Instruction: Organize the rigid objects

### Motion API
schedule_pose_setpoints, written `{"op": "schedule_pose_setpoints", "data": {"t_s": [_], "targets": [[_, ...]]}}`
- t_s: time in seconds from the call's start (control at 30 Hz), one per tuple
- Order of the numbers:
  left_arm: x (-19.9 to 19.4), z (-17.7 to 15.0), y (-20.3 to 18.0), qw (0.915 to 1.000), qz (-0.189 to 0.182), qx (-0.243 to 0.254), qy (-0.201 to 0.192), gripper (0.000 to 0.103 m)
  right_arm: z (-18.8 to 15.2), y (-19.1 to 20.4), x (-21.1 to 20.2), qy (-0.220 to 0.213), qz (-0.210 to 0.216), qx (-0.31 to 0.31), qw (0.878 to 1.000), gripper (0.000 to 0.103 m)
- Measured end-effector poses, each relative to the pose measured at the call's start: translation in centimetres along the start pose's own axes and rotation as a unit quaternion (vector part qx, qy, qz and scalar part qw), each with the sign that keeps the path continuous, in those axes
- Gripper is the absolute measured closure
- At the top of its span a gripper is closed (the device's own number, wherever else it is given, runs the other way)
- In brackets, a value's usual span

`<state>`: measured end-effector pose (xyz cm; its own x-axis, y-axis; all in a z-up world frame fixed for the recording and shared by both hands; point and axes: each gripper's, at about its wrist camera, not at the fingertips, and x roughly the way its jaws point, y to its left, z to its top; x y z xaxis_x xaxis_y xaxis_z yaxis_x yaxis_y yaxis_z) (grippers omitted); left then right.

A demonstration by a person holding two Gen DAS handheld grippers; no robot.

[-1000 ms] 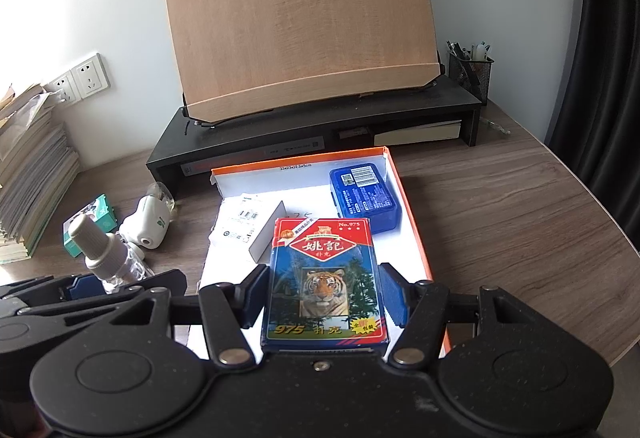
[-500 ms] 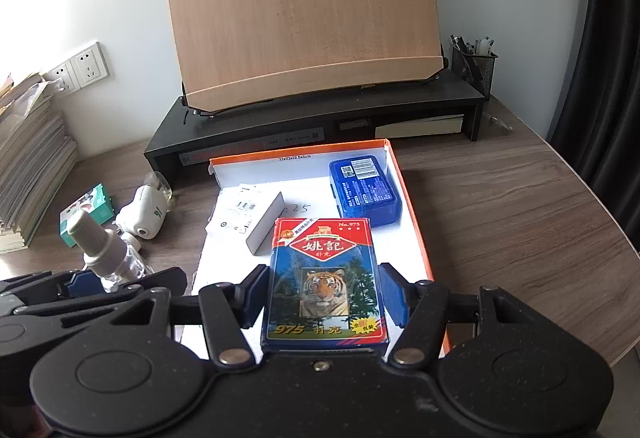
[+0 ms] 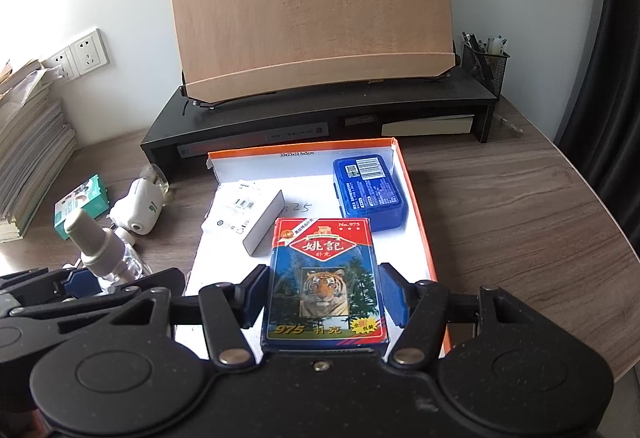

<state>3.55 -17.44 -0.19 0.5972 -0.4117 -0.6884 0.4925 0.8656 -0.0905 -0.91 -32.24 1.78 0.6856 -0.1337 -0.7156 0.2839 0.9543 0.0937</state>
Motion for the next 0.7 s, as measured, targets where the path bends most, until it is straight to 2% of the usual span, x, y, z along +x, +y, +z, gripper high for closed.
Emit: {"op": "schedule_pose_setpoints", "data": {"t_s": [0.7], "targets": [[4.3,0.0,-2.0,0.9991,-0.025,0.004,0.033,0.054,1.7,-2.4,4.2,0.023,-0.018,-0.002,1.0,0.032]]}}
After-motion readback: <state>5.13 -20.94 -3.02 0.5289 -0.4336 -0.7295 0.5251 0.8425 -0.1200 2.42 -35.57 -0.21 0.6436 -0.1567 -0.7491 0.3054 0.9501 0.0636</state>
